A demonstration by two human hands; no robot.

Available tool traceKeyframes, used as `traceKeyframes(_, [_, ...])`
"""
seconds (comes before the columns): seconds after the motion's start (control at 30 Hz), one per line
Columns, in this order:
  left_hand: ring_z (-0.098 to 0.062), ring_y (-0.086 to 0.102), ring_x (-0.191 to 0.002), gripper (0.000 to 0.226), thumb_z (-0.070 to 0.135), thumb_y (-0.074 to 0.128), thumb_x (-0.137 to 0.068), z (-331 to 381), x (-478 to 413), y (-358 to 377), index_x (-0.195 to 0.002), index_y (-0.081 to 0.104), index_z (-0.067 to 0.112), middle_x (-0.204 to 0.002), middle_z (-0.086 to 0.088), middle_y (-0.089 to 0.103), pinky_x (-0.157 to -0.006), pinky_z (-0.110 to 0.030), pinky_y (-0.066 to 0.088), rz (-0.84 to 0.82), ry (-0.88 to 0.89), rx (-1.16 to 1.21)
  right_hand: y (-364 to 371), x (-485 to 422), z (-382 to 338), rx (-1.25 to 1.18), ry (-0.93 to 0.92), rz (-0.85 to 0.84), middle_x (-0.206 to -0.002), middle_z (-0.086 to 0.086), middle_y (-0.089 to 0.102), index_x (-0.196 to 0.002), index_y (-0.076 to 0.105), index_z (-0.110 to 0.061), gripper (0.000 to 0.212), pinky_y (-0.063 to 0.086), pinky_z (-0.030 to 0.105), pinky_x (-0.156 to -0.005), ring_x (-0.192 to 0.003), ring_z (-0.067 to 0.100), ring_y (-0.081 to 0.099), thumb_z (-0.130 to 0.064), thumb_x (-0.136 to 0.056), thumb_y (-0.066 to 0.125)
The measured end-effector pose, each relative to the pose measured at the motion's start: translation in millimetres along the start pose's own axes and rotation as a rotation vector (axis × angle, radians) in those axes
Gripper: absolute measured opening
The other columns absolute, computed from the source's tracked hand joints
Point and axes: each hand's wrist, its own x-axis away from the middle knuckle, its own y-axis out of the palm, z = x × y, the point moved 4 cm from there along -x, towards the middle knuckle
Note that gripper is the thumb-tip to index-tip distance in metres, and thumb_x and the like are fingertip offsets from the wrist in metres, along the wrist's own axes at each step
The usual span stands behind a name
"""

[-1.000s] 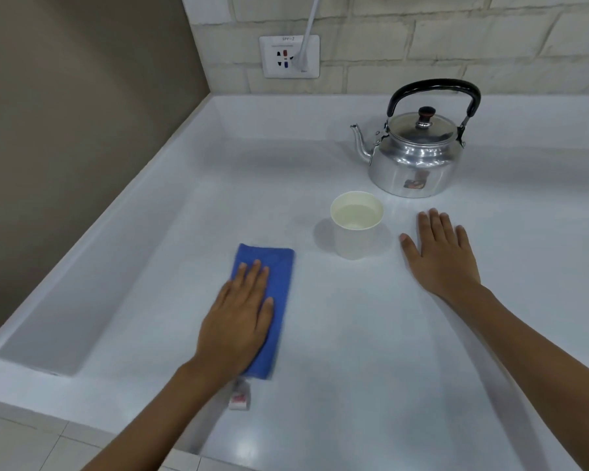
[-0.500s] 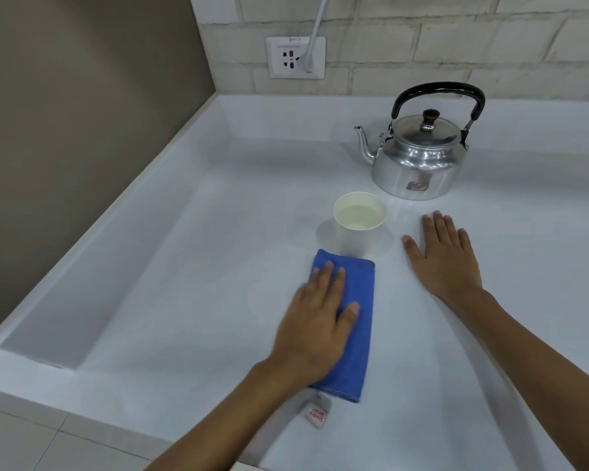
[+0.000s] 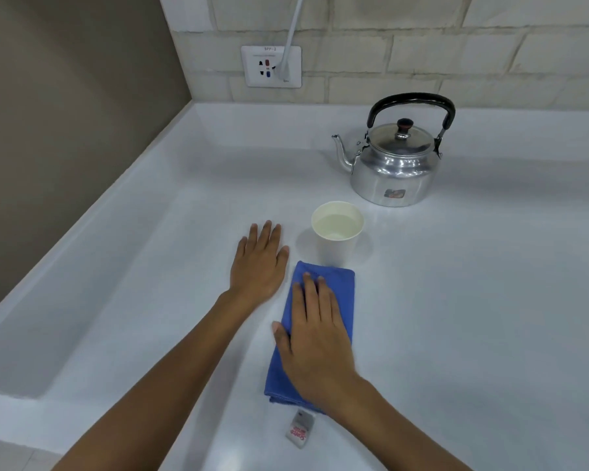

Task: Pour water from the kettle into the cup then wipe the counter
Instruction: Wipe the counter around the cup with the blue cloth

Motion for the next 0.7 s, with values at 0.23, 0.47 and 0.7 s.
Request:
traceKeyframes(0.23, [-0.02,-0.002,-0.145,0.053,0.037,0.014,-0.1,-2,2,8,-0.148,0.004,0.017,-0.158,-0.002,0.002,-0.115,-0.033,-0.002,0.049,0.013,-0.078,-1,15,16,0.182,0.06,-0.001,-0.142,0.011,0.044,-0.136,0.038,-0.006,0.062,0.039,0.042,-0.105,-0.131,0.024,0.04,-0.046,-0.089,0.03])
traceKeyframes(0.47, [-0.018,-0.003,-0.145,0.053,0.037,0.013,-0.1,-4,2,10,-0.148,0.004,0.018,-0.158,0.0,0.001,-0.116,-0.034,-0.001,0.075,0.025,-0.098,-27,45,101,0.14,0.077,0.056,-0.15,0.012,0.028,-0.141,0.025,-0.005,0.073,0.018,0.034,-0.115,-0.138,0.026,0.022,-0.053,-0.09,0.005])
traceKeyframes(0.7, [-0.019,-0.005,-0.145,0.053,0.036,0.011,-0.1,0,2,10,-0.148,0.001,0.017,-0.158,-0.001,-0.001,-0.116,-0.035,-0.002,0.063,0.015,-0.094,-37,-30,157,0.106,0.228,0.035,-0.157,0.011,-0.004,-0.144,-0.002,-0.006,0.063,-0.004,0.032,-0.117,-0.144,0.018,-0.005,-0.043,-0.095,0.011])
